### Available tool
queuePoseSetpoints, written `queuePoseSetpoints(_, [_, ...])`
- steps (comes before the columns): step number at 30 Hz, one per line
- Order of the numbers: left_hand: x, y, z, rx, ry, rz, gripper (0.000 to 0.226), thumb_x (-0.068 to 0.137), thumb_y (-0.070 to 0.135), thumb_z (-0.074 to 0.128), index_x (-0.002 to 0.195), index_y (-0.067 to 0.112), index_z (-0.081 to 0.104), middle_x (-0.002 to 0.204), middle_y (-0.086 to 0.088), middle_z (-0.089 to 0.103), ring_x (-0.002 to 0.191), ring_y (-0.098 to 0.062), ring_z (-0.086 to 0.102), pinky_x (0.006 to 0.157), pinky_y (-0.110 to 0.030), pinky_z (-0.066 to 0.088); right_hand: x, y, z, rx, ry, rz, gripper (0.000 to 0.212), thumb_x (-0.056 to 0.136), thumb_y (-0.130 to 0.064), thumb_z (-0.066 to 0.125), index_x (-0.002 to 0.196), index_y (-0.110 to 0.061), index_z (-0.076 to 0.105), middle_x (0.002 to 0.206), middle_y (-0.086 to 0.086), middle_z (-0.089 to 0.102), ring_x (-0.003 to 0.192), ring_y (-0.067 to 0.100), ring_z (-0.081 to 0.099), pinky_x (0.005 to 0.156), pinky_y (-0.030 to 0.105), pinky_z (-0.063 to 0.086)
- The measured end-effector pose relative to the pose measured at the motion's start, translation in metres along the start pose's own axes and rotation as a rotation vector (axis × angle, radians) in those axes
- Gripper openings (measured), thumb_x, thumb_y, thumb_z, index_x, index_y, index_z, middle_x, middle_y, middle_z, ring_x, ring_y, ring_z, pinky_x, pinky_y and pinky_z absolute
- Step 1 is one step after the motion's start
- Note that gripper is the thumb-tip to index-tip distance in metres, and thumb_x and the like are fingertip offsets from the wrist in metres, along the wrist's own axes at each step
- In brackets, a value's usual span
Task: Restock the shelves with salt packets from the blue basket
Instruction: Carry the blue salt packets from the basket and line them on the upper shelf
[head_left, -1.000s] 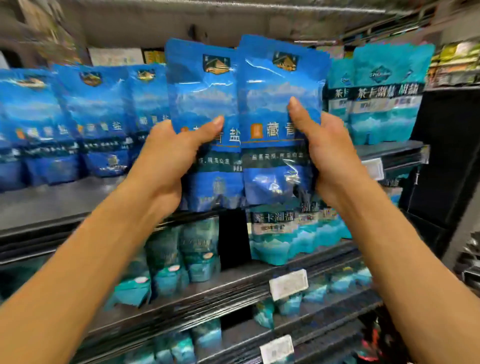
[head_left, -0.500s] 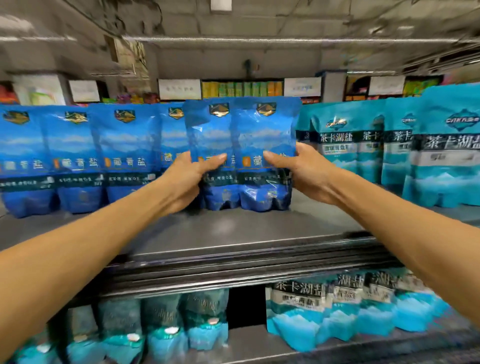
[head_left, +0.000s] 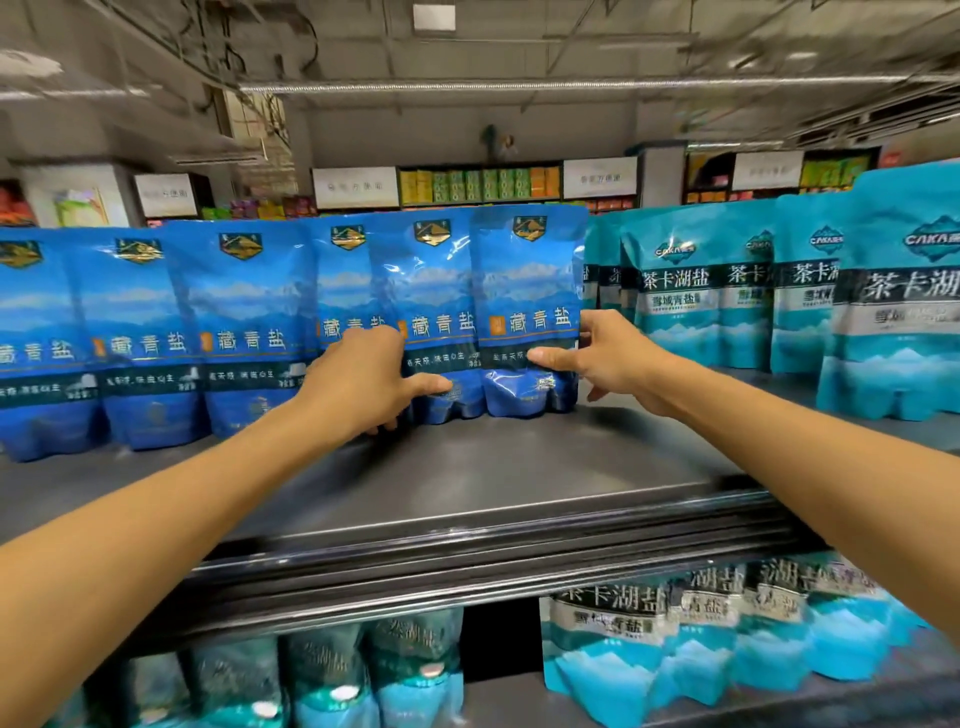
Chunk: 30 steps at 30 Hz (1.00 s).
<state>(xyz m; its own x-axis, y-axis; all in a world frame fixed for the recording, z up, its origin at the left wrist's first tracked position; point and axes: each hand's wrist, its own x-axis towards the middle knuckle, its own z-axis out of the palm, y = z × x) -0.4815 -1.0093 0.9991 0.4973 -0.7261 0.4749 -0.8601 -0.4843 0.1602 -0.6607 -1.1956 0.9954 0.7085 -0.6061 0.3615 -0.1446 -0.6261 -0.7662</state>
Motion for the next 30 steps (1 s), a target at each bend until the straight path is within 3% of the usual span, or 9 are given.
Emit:
queuePoseSetpoints(3, [0.005, 0.005, 0.001, 0.021, 0.011, 0.002, 0.059, 0.083, 0.064, 0.069, 0.061, 0.011, 0.059, 0.039, 0.006, 0.061, 0.031, -0.007, 0.057, 0.059, -0.028, 0.056, 0.008, 0.001, 0.002, -0.012, 0.033, 0.043, 0.028, 0.089, -0.037, 0.075, 0.114, -0.027, 0.069, 0.098, -0.003, 0.071, 0.075, 0.016, 0.060, 0.051, 0.028, 0.051])
queuePoseSetpoints(5, [0.008, 0.008, 0.001, 0.039, 0.003, 0.007, 0.060, 0.084, 0.063, 0.069, 0.057, 0.011, 0.059, 0.039, 0.004, 0.061, 0.029, -0.004, 0.055, 0.056, -0.025, 0.051, 0.013, 0.001, 0.004, -0.026, 0.067, 0.058, 0.031, 0.088, -0.038, 0.077, 0.114, -0.023, 0.070, 0.089, -0.003, 0.070, 0.071, 0.014, 0.060, 0.048, 0.027, 0.052])
queuePoseSetpoints(9, [0.008, 0.013, 0.000, 0.153, 0.021, 0.021, 0.056, 0.087, 0.065, 0.064, 0.067, 0.015, 0.049, 0.039, 0.004, 0.061, 0.039, -0.007, 0.061, 0.057, -0.026, 0.049, 0.018, 0.002, 0.008, -0.163, 0.135, 0.061, 0.031, 0.086, -0.046, 0.076, 0.105, -0.022, 0.071, 0.091, 0.002, 0.070, 0.074, 0.015, 0.063, 0.043, 0.029, 0.056])
queuePoseSetpoints(12, [0.004, 0.016, -0.002, 0.199, 0.048, 0.031, 0.057, 0.087, 0.067, 0.061, 0.068, 0.015, 0.045, 0.046, 0.000, 0.064, 0.055, -0.018, 0.067, 0.068, -0.038, 0.058, 0.018, 0.003, 0.011, -0.250, 0.163, 0.076, 0.030, 0.085, -0.053, 0.074, 0.083, -0.024, 0.065, 0.078, 0.000, 0.063, 0.069, 0.019, 0.064, 0.050, 0.038, 0.062])
queuePoseSetpoints(15, [-0.001, 0.016, -0.004, 0.265, 0.056, 0.058, 0.062, 0.089, 0.071, 0.053, 0.060, 0.016, 0.053, 0.042, 0.004, 0.061, 0.052, -0.014, 0.065, 0.072, -0.039, 0.059, 0.014, 0.002, 0.012, -0.273, 0.144, 0.125, 0.052, 0.082, -0.061, 0.072, 0.109, -0.018, 0.061, 0.097, 0.005, 0.067, 0.091, 0.026, 0.066, 0.074, 0.049, 0.062])
queuePoseSetpoints(17, [-0.003, 0.014, -0.005, 0.287, 0.063, 0.070, 0.066, 0.089, 0.074, 0.050, 0.057, 0.017, 0.060, 0.041, 0.007, 0.060, 0.052, -0.011, 0.065, 0.070, -0.037, 0.057, 0.010, 0.000, 0.012, -0.274, 0.145, 0.146, 0.068, 0.082, -0.061, 0.072, 0.122, -0.012, 0.049, 0.111, 0.007, 0.064, 0.101, 0.029, 0.064, 0.081, 0.052, 0.060])
queuePoseSetpoints(22, [-0.006, 0.013, -0.005, 0.281, 0.057, 0.047, 0.075, 0.089, 0.078, 0.044, 0.052, 0.019, 0.069, 0.041, 0.012, 0.061, 0.050, -0.006, 0.064, 0.053, -0.024, 0.036, 0.000, -0.007, 0.015, -0.276, 0.131, 0.137, 0.070, 0.086, -0.059, 0.069, 0.125, -0.009, 0.040, 0.112, 0.008, 0.064, 0.092, 0.025, 0.065, 0.079, 0.049, 0.060])
queuePoseSetpoints(27, [-0.010, 0.013, -0.006, 0.252, 0.094, 0.048, 0.071, 0.094, 0.072, 0.044, 0.056, 0.018, 0.069, 0.046, 0.008, 0.064, 0.058, -0.012, 0.066, 0.057, -0.027, 0.041, -0.003, -0.013, 0.013, -0.261, 0.150, 0.154, 0.077, 0.086, -0.059, 0.069, 0.128, -0.004, 0.034, 0.104, 0.009, 0.062, 0.087, 0.026, 0.064, 0.074, 0.050, 0.061])
queuePoseSetpoints(30, [-0.011, 0.013, -0.008, 0.235, 0.102, 0.034, 0.071, 0.097, 0.068, 0.042, 0.052, 0.017, 0.067, 0.042, 0.008, 0.062, 0.054, -0.009, 0.065, 0.053, -0.024, 0.035, -0.004, -0.014, 0.012, -0.249, 0.169, 0.169, 0.081, 0.085, -0.060, 0.069, 0.131, -0.004, 0.032, 0.122, 0.013, 0.059, 0.101, 0.030, 0.062, 0.080, 0.053, 0.060])
